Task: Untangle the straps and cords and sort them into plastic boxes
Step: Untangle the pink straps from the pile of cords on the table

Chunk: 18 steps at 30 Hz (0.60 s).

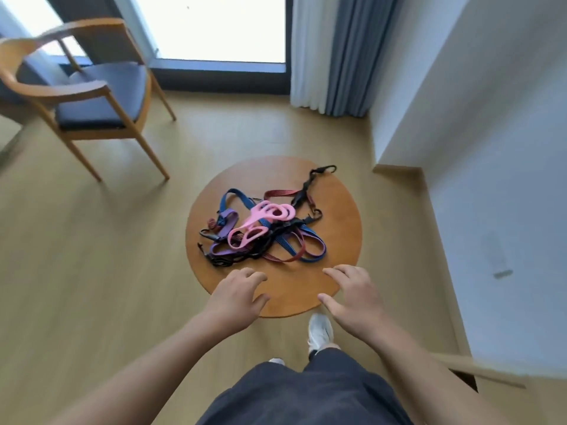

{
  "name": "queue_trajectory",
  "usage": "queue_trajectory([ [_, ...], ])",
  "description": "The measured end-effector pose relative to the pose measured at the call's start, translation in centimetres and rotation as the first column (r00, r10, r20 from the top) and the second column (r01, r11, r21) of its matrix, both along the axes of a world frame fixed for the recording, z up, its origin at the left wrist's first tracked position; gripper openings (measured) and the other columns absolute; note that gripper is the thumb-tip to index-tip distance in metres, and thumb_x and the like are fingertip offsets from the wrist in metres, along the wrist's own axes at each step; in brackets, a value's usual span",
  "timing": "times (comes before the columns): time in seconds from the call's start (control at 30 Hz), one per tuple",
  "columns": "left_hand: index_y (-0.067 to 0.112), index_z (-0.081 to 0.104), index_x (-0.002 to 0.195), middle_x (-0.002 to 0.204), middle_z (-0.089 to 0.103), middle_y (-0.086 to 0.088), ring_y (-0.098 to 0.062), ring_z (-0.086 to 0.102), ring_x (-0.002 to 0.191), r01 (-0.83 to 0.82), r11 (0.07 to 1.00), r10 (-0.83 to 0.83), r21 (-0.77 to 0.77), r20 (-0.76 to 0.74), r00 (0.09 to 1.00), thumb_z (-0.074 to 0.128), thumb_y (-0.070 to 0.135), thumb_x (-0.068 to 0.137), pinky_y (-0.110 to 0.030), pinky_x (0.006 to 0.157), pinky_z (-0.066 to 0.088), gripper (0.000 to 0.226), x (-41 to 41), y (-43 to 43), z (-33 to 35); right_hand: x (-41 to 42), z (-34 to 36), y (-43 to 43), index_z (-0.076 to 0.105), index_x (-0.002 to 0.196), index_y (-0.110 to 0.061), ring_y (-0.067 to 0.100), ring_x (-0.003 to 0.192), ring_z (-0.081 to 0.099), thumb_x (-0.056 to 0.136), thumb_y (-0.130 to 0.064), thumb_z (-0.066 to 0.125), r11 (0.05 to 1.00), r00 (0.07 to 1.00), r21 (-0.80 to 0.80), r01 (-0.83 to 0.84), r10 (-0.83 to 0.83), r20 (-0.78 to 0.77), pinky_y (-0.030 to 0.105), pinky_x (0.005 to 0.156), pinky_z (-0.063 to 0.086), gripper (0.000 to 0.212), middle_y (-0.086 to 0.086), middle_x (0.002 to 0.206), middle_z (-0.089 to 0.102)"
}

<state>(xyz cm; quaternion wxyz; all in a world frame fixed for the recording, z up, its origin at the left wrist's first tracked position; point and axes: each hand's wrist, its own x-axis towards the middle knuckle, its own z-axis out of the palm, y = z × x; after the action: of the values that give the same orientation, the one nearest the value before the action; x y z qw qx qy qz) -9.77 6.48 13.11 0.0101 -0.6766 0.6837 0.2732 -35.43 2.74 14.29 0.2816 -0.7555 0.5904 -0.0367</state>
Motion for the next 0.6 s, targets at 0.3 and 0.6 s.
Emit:
queue_trajectory([
  [0.3,0.023,0.062,0.136,0.134,0.061,0.001,-0.021,0.055,0.127,-0.353,0.931,0.355,0.095,-0.006,0.935,0.063,0.043,0.098,-0.035,0.101,0.047,0.043,1.6,-9.2,-3.4,5.3,-2.9,-12.2,0.049,0.144,-0.025,0.015,0.133,0.039,0.091,-0.046,0.064,0.957,0.958,0.074,-0.279,0.272,0.090,0.029,0.113,0.032,0.059,-0.005,0.140,0.051],
  [0.6,0.010,0.055,0.127,0.130,0.059,-0.013,-0.035,0.055,0.120,-0.543,0.823,0.520,0.168,0.162,0.839,0.062,0.031,0.095,-0.045,0.093,0.046,0.039,3.9,-20.5,-11.3,7.1,-7.1,-17.5,0.051,0.142,-0.027,0.014,0.130,0.041,0.091,-0.047,0.063,0.917,0.925,0.152,-0.368,0.344,0.163,0.031,0.111,0.037,0.056,-0.007,0.137,0.052],
])
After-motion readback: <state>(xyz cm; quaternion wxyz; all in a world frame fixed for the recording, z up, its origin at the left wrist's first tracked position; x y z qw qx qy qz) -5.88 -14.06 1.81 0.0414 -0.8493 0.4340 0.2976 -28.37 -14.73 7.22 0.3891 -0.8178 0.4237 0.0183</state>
